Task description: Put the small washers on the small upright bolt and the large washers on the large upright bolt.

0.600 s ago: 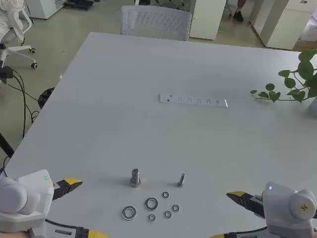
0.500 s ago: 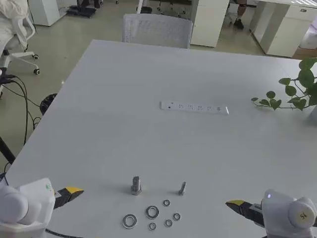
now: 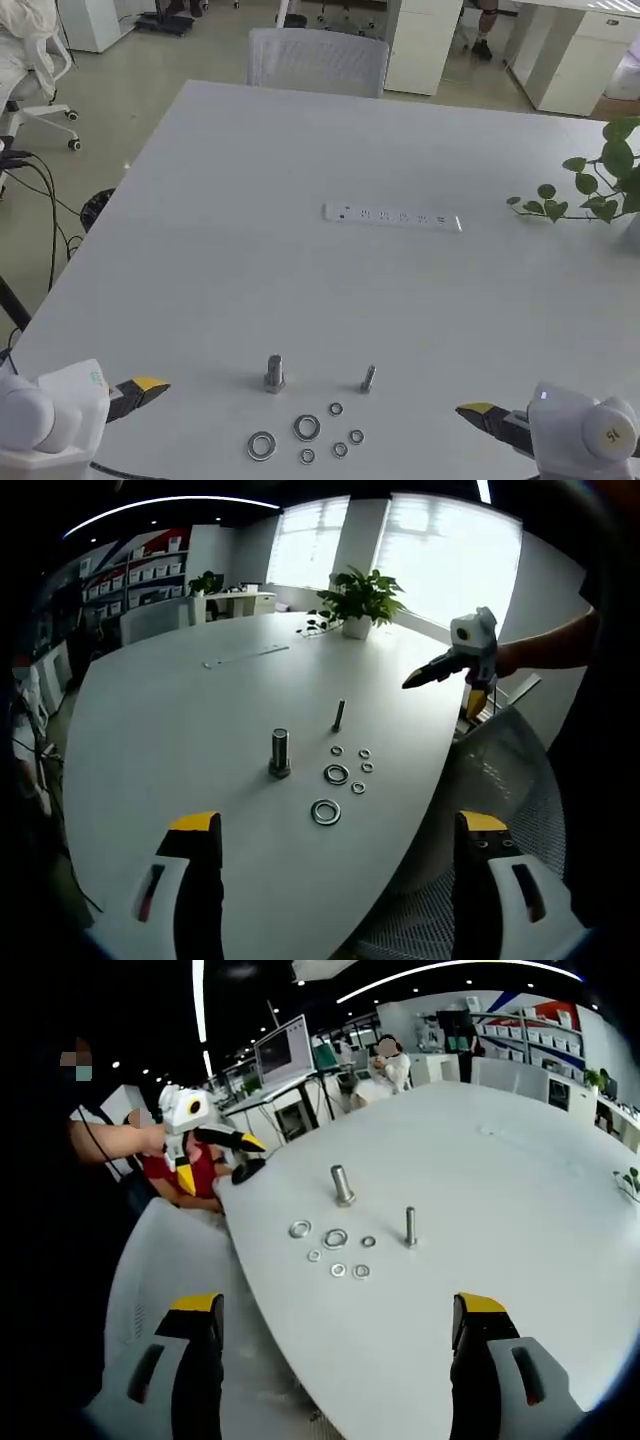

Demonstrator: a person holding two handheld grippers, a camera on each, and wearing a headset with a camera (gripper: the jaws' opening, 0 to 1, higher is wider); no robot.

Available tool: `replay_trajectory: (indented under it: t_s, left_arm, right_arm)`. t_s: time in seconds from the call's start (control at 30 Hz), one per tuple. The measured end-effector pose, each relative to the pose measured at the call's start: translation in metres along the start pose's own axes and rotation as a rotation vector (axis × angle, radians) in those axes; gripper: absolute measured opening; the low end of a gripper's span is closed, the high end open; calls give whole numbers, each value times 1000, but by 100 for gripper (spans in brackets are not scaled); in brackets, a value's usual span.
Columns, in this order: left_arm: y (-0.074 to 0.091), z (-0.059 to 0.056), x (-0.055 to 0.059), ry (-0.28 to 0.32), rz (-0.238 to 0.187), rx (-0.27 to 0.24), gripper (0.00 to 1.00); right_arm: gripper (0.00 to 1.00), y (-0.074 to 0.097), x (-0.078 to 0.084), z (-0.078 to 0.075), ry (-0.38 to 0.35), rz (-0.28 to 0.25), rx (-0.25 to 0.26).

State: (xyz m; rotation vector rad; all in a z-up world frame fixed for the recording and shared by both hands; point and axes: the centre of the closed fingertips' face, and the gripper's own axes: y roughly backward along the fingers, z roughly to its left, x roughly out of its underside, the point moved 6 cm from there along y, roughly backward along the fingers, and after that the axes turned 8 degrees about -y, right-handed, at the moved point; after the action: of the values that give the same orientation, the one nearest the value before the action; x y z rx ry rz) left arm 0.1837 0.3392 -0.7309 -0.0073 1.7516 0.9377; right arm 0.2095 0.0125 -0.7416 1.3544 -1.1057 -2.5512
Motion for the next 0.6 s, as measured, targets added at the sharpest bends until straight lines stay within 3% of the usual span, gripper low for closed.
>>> replay_trajectory:
  t_s: [0.17,0.23,0.6]
  left_arm:
    - [-1,-1,1,6,1,4,97]
    - [0,-2,-3,24,-24,4,97]
    - [-1,-1,-1,8,-9,7,98]
  right_arm:
    - [96,0,0,0,4,3,0]
    - [96,-1,0,0,4,4,-2]
    - [96,-3,0,2,4,8,-5]
